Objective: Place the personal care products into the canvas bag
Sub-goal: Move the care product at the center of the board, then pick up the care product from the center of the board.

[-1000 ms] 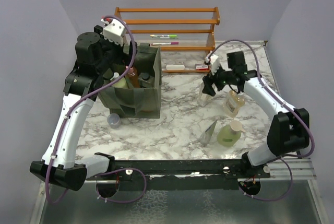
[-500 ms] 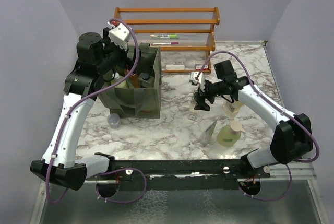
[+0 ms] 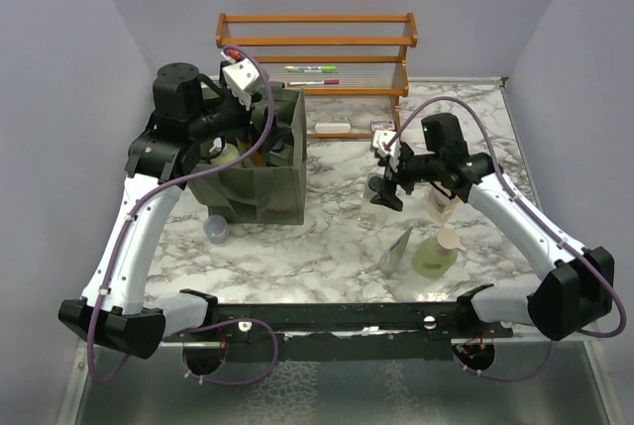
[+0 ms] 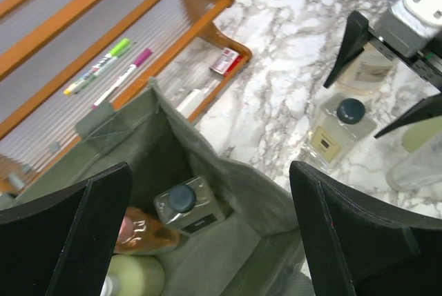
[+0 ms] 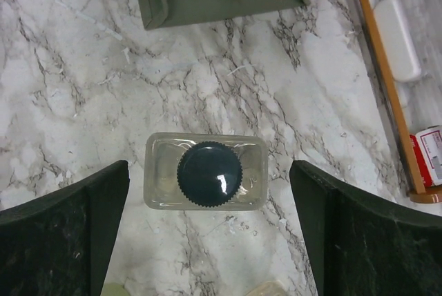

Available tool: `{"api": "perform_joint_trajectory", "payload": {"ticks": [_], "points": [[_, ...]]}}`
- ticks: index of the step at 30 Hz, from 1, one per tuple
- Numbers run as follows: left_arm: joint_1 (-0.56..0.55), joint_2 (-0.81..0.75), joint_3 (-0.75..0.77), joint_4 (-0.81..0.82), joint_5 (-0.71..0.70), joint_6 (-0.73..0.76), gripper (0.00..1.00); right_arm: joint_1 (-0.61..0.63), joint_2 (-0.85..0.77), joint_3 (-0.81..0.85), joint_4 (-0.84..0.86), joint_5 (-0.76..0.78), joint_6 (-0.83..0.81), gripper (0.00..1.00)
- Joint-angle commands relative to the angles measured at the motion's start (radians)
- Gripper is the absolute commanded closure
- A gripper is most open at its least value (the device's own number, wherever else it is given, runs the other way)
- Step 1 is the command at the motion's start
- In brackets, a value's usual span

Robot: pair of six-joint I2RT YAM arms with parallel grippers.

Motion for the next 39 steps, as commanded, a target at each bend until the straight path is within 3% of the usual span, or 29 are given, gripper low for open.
{"api": "perform_joint_trajectory", "payload": {"ticks": [1, 7, 16, 20, 26, 39], "points": [[-0.028, 0.040, 0.045, -0.038, 0.124, 0.020, 0.01, -0.003, -0.079, -0.002, 0.093, 0.026, 0.123, 0.01], [-0.077, 0.109, 0.127, -0.095, 0.165, 0.051, 0.01, -0.027, -0.134, 0.049, 0.148, 0.112, 0.238, 0.01], [-0.230, 0.225, 0.220, -0.202, 0.106, 0.160, 0.01, -0.316, -0.178, 0.089, 0.212, 0.055, 0.499, 0.01], [-0.341, 0.297, 0.244, -0.287, 0.057, 0.311, 0.01, -0.409, -0.185, 0.068, 0.241, 0.117, 0.552, 0.01], [-0.476, 0.450, 0.294, -0.380, -0.002, 0.471, 0.01, -0.545, -0.132, 0.072, 0.276, 0.032, 0.574, 0.01], [-0.507, 0.686, 0.361, -0.383, 0.000, 0.572, 0.01, -0.569, -0.139, -0.042, 0.399, -0.002, 0.520, 0.01]]}}
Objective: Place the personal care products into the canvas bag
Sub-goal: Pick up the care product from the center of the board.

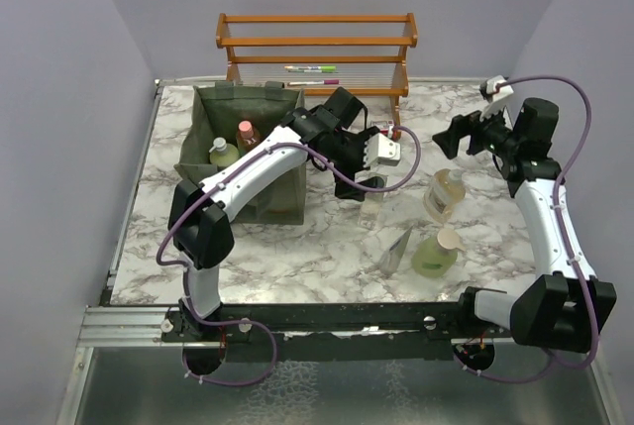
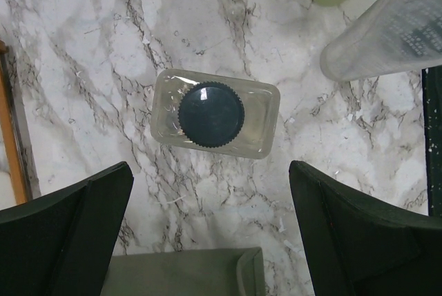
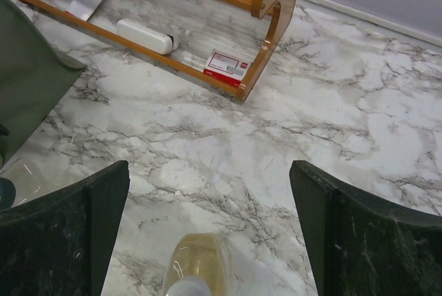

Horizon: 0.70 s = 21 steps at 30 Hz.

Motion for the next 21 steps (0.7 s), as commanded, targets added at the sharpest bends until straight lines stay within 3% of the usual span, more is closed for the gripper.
{"api": "perform_joint_trajectory", "payload": {"ticks": [1, 16, 21], "points": [[-0.007, 0.034, 0.044, -0.009, -0.013, 0.059, 0.01, -0.013, -0.045, -0.025, 0.072, -0.021, -0.020, 0.01], [-0.011, 0.222, 0.242, -0.098, 0.122, 0.058, 0.01, -0.045, -0.051, -0.066, 0.048, -0.112, -0.046, 0.01], [-0.015, 0.234, 0.227, -0.066, 0.151, 0.010, 0.01, -0.052, -0.038, -0.069, 0.042, -0.127, -0.052, 0.01]]}}
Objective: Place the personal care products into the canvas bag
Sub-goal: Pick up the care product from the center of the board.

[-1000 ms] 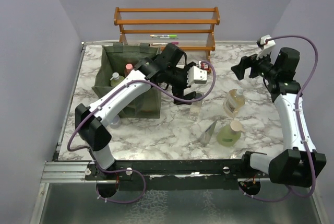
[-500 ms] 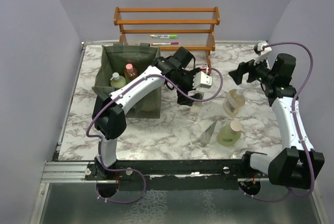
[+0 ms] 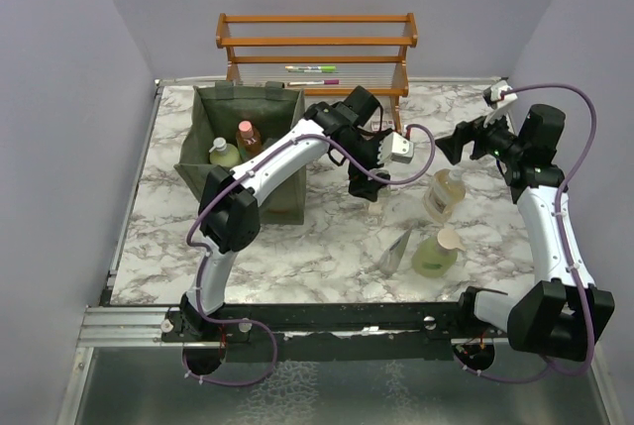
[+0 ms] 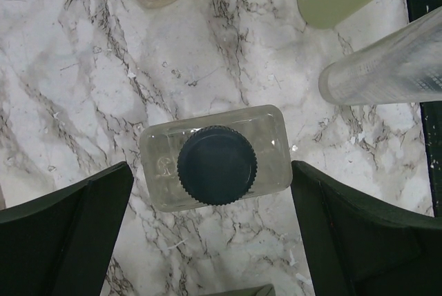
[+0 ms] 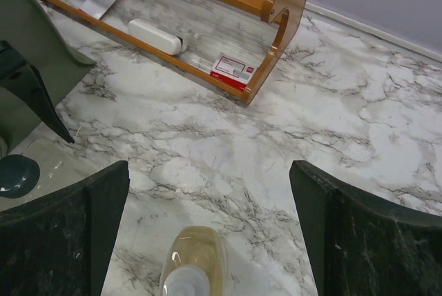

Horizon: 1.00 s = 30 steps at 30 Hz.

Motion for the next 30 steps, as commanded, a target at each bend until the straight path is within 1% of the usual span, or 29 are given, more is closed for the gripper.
{"api": "perform_joint_trajectory", "payload": {"ticks": [1, 12, 20, 30], "points": [[-0.010, 0.003, -0.009, 0.027, 0.063, -0.049, 0.01, -0.013, 0.004, -0.013, 0.011, -0.051, -0.017, 0.01], [-0.044, -0.148, -0.264, 0.307, -0.092, -0.246, 0.01, -0.013, 0.020, -0.011, 0.000, -0.072, -0.028, 0.01], [-0.054, -0.169, -0.296, 0.397, -0.144, -0.336, 0.01, -0.016, 0.023, -0.015, -0.002, -0.074, -0.029, 0.01], [-0.067, -0.174, -0.327, 0.410, -0.172, -0.344, 0.01, -0.019, 0.031, -0.016, -0.003, -0.076, -0.035, 0.01]]}}
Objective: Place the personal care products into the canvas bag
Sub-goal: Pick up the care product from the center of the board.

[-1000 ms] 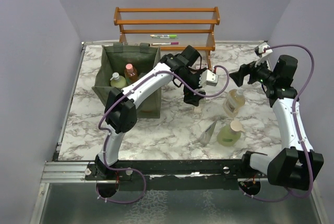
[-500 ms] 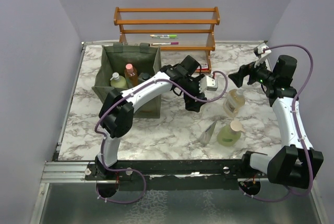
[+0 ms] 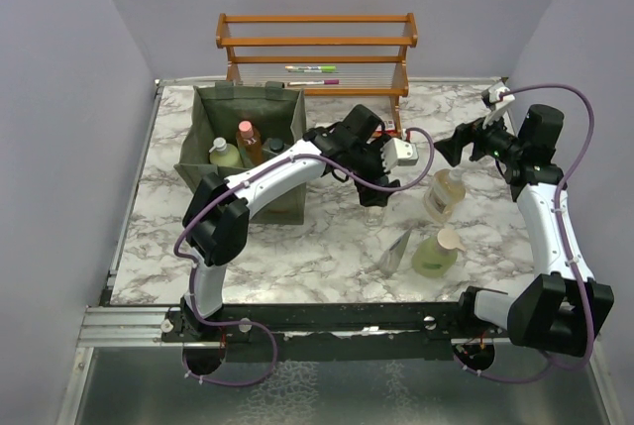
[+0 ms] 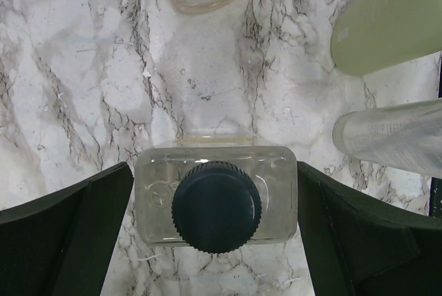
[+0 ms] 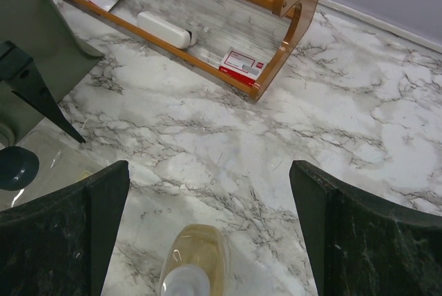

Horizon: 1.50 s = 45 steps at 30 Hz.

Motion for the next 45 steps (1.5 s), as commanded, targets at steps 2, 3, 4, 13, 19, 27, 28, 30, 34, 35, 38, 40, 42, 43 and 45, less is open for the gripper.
{"api": "perform_joint_trajectory", "payload": {"ticks": [2, 3, 4, 13, 19, 27, 28, 30, 34, 35, 38, 40, 42, 43, 45], "points": [[-0.013, -0.035, -0.021, 0.024, -0.025, -0.015, 0.01, -0.008, 0.007, -0.013, 0.001, -0.021, -0.016, 0.01], [-0.013, -0.035, -0.024, 0.026, -0.026, -0.014, 0.02, -0.007, 0.007, -0.014, 0.001, -0.021, -0.016, 0.01], [-0.014, -0.035, -0.027, 0.028, -0.026, -0.015, 0.04, -0.007, 0.008, -0.014, 0.001, -0.022, -0.016, 0.01], [-0.017, -0.038, -0.019, 0.040, -0.024, -0.035, 0.26, -0.009, 0.016, -0.013, -0.002, -0.030, -0.019, 0.01], [-0.018, -0.073, -0.016, 0.017, -0.012, -0.020, 0.67, -0.009, 0.012, -0.018, 0.004, -0.034, -0.019, 0.01], [-0.017, -0.174, 0.028, -0.074, 0.059, 0.062, 1.00, -0.009, 0.010, -0.006, -0.019, -0.036, -0.036, 0.01], [-0.018, -0.190, 0.034, -0.087, 0.066, 0.072, 1.00, -0.009, 0.009, -0.002, -0.025, -0.043, -0.038, 0.01], [-0.018, -0.223, 0.049, -0.114, 0.081, 0.099, 1.00, -0.009, 0.008, 0.005, -0.039, -0.061, -0.048, 0.00], [-0.014, -0.294, 0.096, -0.175, 0.094, 0.157, 1.00, -0.007, 0.011, 0.034, -0.088, -0.093, -0.083, 0.00], [-0.009, -0.305, 0.116, -0.196, 0.096, 0.169, 1.00, -0.006, 0.011, 0.044, -0.105, -0.099, -0.096, 0.00], [0.005, -0.324, 0.184, -0.263, 0.092, 0.191, 1.00, -0.003, 0.008, 0.079, -0.156, -0.115, -0.133, 0.00], [0.017, -0.342, 0.223, -0.287, 0.085, 0.197, 1.00, 0.000, 0.004, 0.102, -0.185, -0.126, -0.151, 0.00], [0.027, -0.356, 0.273, -0.314, 0.080, 0.199, 1.00, 0.004, -0.002, 0.125, -0.206, -0.145, -0.160, 0.00], [0.032, -0.364, 0.297, -0.324, 0.076, 0.201, 1.00, 0.007, -0.003, 0.138, -0.218, -0.157, -0.165, 0.01], [0.040, -0.377, 0.347, -0.341, 0.068, 0.199, 1.00, 0.016, -0.001, 0.167, -0.247, -0.186, -0.176, 0.01]]}}
